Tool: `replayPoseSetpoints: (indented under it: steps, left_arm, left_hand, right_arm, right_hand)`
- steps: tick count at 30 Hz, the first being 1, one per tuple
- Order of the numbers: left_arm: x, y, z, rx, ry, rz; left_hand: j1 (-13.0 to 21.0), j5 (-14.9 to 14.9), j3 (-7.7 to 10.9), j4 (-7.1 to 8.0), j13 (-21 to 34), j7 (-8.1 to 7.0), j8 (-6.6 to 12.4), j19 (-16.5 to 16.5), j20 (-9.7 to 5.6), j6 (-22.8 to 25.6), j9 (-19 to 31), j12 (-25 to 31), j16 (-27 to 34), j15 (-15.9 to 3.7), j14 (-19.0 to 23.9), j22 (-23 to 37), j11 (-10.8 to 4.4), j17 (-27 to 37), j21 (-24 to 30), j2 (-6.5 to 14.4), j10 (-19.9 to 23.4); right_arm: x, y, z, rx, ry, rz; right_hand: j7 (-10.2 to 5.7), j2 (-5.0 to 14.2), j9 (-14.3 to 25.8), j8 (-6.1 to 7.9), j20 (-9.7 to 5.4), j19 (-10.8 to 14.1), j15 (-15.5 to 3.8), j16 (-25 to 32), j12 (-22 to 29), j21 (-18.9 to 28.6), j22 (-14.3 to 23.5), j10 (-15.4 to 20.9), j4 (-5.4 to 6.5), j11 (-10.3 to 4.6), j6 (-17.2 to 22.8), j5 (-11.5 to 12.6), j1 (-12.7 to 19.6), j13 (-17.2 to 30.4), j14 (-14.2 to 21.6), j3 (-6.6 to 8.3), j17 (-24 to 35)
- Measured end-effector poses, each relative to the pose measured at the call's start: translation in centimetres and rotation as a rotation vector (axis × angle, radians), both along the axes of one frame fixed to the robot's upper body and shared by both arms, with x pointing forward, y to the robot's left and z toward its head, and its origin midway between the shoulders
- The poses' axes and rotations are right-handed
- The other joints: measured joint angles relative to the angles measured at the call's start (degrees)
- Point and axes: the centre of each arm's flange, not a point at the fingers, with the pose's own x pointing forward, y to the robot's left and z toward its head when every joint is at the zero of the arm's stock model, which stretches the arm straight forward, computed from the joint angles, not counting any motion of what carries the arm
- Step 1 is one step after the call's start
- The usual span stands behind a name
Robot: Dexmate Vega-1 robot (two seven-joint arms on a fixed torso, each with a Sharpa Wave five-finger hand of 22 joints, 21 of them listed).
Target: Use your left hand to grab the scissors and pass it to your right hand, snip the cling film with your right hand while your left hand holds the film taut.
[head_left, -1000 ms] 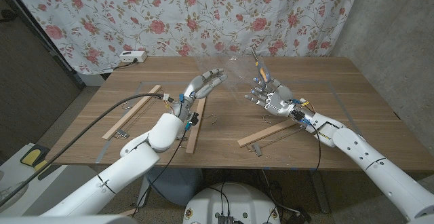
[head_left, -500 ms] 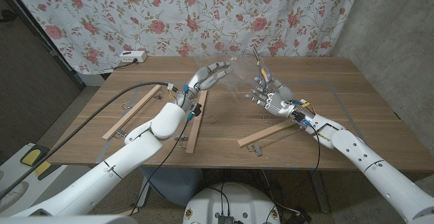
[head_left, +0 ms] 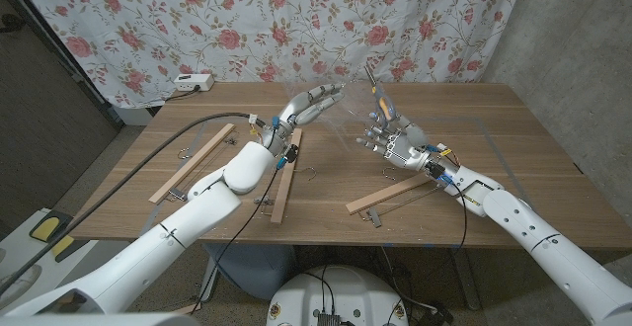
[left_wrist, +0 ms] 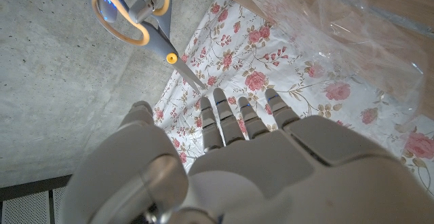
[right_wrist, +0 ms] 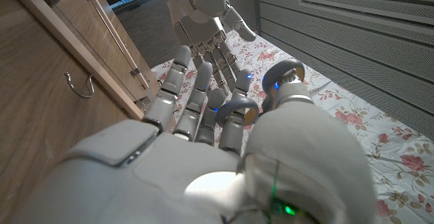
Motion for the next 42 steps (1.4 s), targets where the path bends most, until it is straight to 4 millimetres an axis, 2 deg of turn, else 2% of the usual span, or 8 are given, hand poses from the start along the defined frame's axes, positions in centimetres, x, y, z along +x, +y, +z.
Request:
replayPoseSetpoints:
  steps: [19, 36, 42]
  left_arm:
    - [0.7, -1.0, 0.4, 0.007, 0.033, -0.075]
    - [0.9, -1.6, 0.6, 0.022, 0.05, -0.111]
    - [1.0, -1.8, 0.6, 0.031, 0.056, -0.119]
  left_hand:
    - [-0.23, 0.0, 0.24, -0.24, -0.26, 0.25, -0.19, 0.31, 0.31, -0.98, 0.0, 0.0, -0.01, -0.33, 0.9, 0.0, -0.25, 0.01, 0.0, 0.23, 0.25]
    - [-0.46, 0.0, 0.24, -0.24, -0.8, -0.37, -0.59, 0.62, 0.62, -1.59, 0.0, 0.01, 0.23, -0.54, 1.52, 0.0, -0.33, 0.02, 0.0, 0.46, 0.32]
    - [-0.46, 0.0, 0.41, -0.41, -0.8, -0.15, -0.59, 0.62, 0.62, -1.8, 0.0, 0.01, 0.23, -0.54, 1.51, 0.0, -0.33, 0.02, 0.0, 0.46, 0.32]
  right_arm:
    - [-1.0, 1.8, -0.6, -0.059, -0.034, 0.089]
    - [-1.6, 2.5, -0.5, -0.096, -0.07, 0.137]
    - [-1.4, 2.7, -0.4, -0.115, -0.079, 0.14]
  right_hand:
    - [-0.13, 0.23, -0.01, 0.0, -0.31, 0.32, 0.0, 0.0, -0.01, -0.61, 0.0, 0.28, 0.0, -0.08, 0.12, -0.45, 0.23, 0.03, 0.0, 0.0, -0.53]
    - [-0.23, 0.23, -0.02, 0.0, -0.31, 0.31, 0.0, 0.0, -0.06, -0.84, 0.01, 0.32, 0.01, -0.08, 0.2, -0.89, 0.23, 0.06, 0.0, 0.0, -0.52]
    - [-0.33, 0.23, 0.27, 0.0, -0.31, 0.31, 0.0, -0.24, -0.07, -0.84, 0.01, 0.58, 0.01, -0.16, 0.3, -0.89, 0.23, 0.08, 0.0, 0.0, -0.52]
